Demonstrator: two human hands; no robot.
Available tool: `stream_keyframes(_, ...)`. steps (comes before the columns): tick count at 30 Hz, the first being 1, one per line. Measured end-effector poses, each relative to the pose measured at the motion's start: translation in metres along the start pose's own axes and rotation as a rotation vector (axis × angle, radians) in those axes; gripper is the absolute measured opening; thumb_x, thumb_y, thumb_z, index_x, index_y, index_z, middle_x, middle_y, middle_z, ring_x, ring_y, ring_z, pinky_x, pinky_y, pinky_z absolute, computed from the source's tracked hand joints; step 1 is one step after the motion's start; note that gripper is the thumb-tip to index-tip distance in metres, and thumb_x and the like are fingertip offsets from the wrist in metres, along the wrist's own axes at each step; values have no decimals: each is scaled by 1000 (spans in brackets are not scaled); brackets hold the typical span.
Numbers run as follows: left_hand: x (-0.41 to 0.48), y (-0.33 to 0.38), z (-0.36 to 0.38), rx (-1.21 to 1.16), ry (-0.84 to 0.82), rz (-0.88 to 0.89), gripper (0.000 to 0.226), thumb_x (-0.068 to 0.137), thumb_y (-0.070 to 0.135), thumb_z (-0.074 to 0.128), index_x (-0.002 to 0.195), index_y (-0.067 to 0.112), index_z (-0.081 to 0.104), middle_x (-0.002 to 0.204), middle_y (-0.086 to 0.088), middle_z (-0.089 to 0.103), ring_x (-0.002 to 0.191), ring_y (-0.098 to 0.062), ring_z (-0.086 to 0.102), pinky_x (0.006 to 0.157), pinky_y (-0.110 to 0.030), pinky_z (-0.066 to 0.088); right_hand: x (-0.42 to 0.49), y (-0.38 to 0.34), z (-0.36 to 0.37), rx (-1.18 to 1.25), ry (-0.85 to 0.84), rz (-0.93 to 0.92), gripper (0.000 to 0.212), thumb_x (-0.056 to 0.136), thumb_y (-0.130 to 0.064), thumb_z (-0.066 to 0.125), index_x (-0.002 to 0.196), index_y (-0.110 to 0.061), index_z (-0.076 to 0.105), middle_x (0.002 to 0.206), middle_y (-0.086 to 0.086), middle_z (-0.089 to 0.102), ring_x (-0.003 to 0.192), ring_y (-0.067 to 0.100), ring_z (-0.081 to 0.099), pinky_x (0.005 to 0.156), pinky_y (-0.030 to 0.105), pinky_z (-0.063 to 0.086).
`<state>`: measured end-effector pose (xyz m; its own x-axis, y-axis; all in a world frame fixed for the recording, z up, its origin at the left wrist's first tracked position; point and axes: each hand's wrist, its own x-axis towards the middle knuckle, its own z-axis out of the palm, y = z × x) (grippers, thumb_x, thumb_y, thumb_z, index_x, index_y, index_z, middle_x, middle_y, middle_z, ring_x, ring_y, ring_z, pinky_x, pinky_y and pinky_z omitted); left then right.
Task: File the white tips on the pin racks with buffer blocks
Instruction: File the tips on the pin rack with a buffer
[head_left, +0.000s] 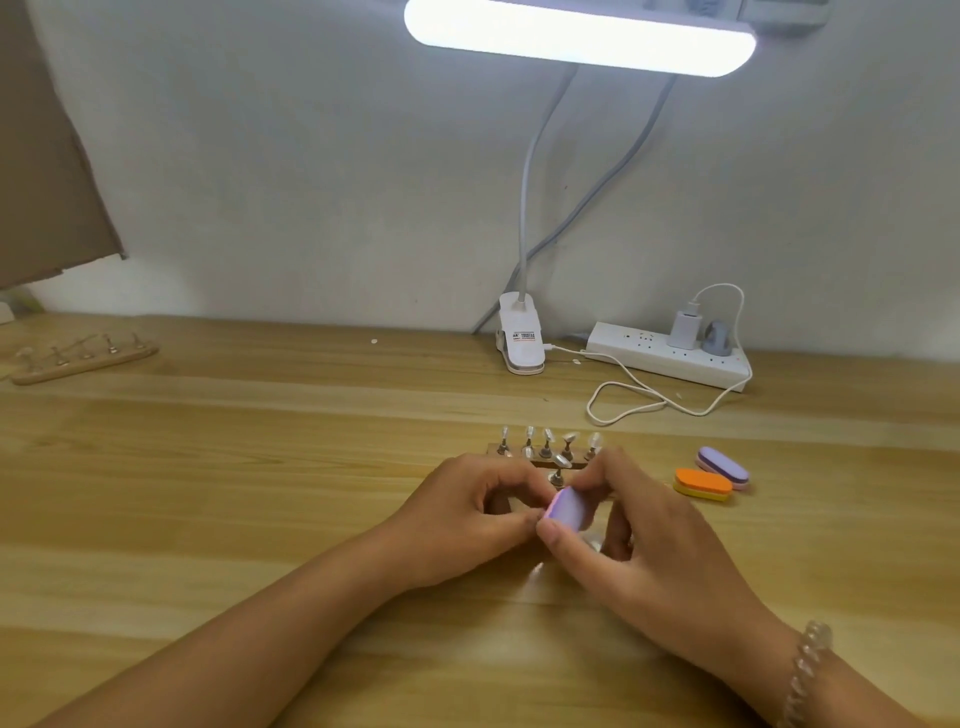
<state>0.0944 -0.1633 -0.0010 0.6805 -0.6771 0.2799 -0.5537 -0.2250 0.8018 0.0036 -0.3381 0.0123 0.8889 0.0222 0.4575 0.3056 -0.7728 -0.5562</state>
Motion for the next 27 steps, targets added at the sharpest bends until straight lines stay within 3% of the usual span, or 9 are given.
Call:
stream_keyframes(4, -1, 3, 1, -58, 16, 9, 7, 89, 18, 73, 94, 23, 76, 86, 10, 73, 60, -7, 44, 57, -24, 37, 3, 9, -3, 0, 106, 57, 31, 77, -55, 66, 88, -31, 50, 82, -26, 59, 68, 4, 54, 55, 19, 34)
stream_keyframes(7, 0, 2, 0, -44, 9, 5, 8, 89, 12, 72, 95, 16, 76, 85, 10, 73, 60, -1, 46, 58, -21, 38, -1, 4, 0, -84, 69, -37, 37, 75, -67, 58, 88, -33, 50, 81, -24, 57, 64, 11, 54, 51, 18, 34)
stream_keyframes(10, 0, 3, 0, -45, 18, -11, 8, 89, 14, 73, 96, 14, 76, 89, 6, 74, 61, -5, 45, 58, -24, 38, 3, 8, 1, -79, 82, 47, 44, 74, -71, 58, 85, -29, 51, 79, -18, 60, 63, 11, 53, 53, 25, 38)
stream_keyframes(14, -2, 6, 0, -35, 31, 9, 6, 90, 16, 72, 92, 21, 74, 91, 7, 73, 60, -1, 46, 60, -18, 38, 11, 12, -9, 417, 288, 244, 56, 72, -72, 62, 86, -18, 55, 73, -10, 64, 62, 4, 53, 60, 23, 42)
stream_keyframes(16, -2, 5, 1, 5, 45, 27, 11, 90, 14, 72, 89, 25, 71, 91, 12, 71, 60, -3, 48, 61, -18, 40, 12, 14, -9, 587, 311, 293, 56, 73, -66, 54, 91, -14, 53, 73, -8, 63, 59, 6, 53, 52, 25, 43)
stream_keyframes(20, -6, 5, 4, 102, 80, 61, 16, 89, 15, 69, 88, 31, 65, 92, 16, 70, 56, -9, 59, 59, -21, 42, 14, 17, -8, 731, 258, 337, 26, 75, -33, 42, 89, -12, 48, 67, -2, 59, 42, 10, 37, 37, 21, 31)
stream_keyframes(24, -7, 6, 8, 238, 107, 158, 16, 89, 20, 65, 92, 34, 58, 94, 21, 68, 55, -10, 59, 57, -22, 40, 10, 13, -8, 542, 99, 230, 18, 69, -24, 38, 68, -12, 51, 51, 5, 50, 46, 9, 37, 45, 17, 30)
stream_keyframes(27, -8, 7, 8, 294, 123, 196, 12, 90, 26, 64, 95, 35, 58, 95, 24, 67, 56, -8, 57, 57, -21, 40, 5, 10, -4, 359, 71, 58, 26, 81, -37, 40, 76, -13, 50, 62, 10, 50, 56, 16, 42, 53, 24, 34)
